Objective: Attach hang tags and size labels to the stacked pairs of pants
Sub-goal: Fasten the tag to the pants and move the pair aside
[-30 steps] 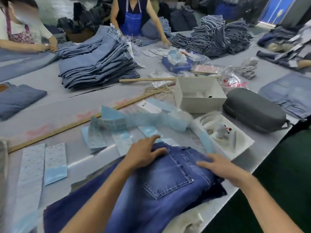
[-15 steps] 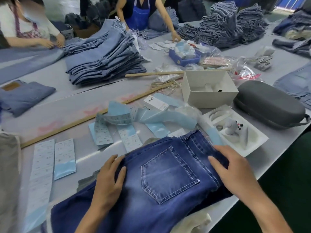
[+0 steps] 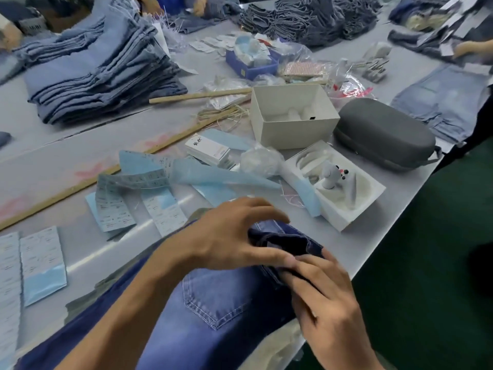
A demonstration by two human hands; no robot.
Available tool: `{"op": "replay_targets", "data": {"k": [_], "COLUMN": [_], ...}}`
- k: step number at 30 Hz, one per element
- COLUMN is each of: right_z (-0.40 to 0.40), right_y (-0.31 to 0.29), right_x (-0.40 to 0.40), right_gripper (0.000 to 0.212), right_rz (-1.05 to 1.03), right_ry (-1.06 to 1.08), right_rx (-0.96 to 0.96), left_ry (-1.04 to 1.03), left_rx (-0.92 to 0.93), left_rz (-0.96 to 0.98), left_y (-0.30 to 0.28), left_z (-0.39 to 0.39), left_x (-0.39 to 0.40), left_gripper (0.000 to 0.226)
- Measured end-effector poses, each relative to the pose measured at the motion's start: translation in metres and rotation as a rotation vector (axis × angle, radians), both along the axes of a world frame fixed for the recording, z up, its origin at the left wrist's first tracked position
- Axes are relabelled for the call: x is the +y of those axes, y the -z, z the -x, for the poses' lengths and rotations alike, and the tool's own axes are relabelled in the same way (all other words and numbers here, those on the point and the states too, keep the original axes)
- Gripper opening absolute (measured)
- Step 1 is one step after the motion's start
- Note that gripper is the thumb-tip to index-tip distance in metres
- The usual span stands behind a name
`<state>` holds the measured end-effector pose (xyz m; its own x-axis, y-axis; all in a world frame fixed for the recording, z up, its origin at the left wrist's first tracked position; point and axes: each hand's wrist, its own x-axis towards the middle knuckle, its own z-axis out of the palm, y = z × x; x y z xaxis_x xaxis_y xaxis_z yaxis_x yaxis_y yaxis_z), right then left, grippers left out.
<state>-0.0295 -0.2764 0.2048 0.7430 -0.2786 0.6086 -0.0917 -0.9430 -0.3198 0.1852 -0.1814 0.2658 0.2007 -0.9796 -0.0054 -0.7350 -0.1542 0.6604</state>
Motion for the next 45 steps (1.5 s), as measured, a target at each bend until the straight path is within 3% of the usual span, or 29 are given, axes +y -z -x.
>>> {"op": "replay_targets", "data": {"k": [1, 3, 10, 18, 24, 29, 32, 34, 37, 40, 42, 45], "right_z": [0.000, 0.000, 0.007, 0.028, 0.035, 0.034, 0.028, 0.018, -0.006, -0.036, -0.056, -0.088], "right_y": [-0.001, 0.000, 0.016, 0.056, 0.068, 0.060, 0.044, 0.029, 0.004, -0.020, -0.039, -0.048], "right_x": [0.002, 0.006, 0.020, 0.037, 0.034, 0.034, 0.019, -0.003, -0.037, -0.075, -0.085, -0.060], "right_gripper": [0.018, 0.017, 0.017, 0.043, 0.033, 0.032, 0.043, 0.057, 0.062, 0.047, 0.046, 0.038], "right_rz": [-0.002, -0.005, -0.003, -0.079, -0.109, -0.104, -0.166, -0.257, -0.389, -0.266, -0.263, -0.175], "right_ry": [0.011, 0.039, 0.108, 0.115, 0.083, 0.085, 0.108, 0.142, 0.223, 0.267, 0.138, -0.124], "right_rx": [-0.014, -0.034, -0.104, -0.077, -0.100, -0.097, -0.033, -0.057, -0.121, -0.022, 0.023, 0.014], "left_ry": [-0.017, -0.147, -0.499, -0.472, -0.473, -0.452, -0.464, -0.598, -0.777, -0.838, -0.892, -0.948], "left_rx": [-0.136, -0.187, 0.188, 0.188, 0.104, 0.144, 0.210, 0.171, -0.082, -0.297, -0.375, -0.336], "left_rz": [0.018, 0.080, 0.334, 0.475, 0.471, 0.492, 0.591, 0.619, 0.427, 0.209, 0.110, 0.026], "left_y": [0.000, 0.005, 0.051, 0.084, 0.092, 0.089, 0.087, 0.089, 0.105, 0.126, 0.139, 0.151], "left_z": [0.005, 0.015, 0.044, 0.064, 0.068, 0.069, 0.073, 0.069, 0.057, 0.053, 0.056, 0.066], "left_x": [0.000, 0.004, 0.021, 0.033, 0.031, 0.032, 0.039, 0.054, 0.094, 0.148, 0.179, 0.206], "left_gripper": [0.045, 0.026, 0.017, 0.020, 0.022, 0.025, 0.043, 0.045, 0.052, 0.053, 0.055, 0.067]}}
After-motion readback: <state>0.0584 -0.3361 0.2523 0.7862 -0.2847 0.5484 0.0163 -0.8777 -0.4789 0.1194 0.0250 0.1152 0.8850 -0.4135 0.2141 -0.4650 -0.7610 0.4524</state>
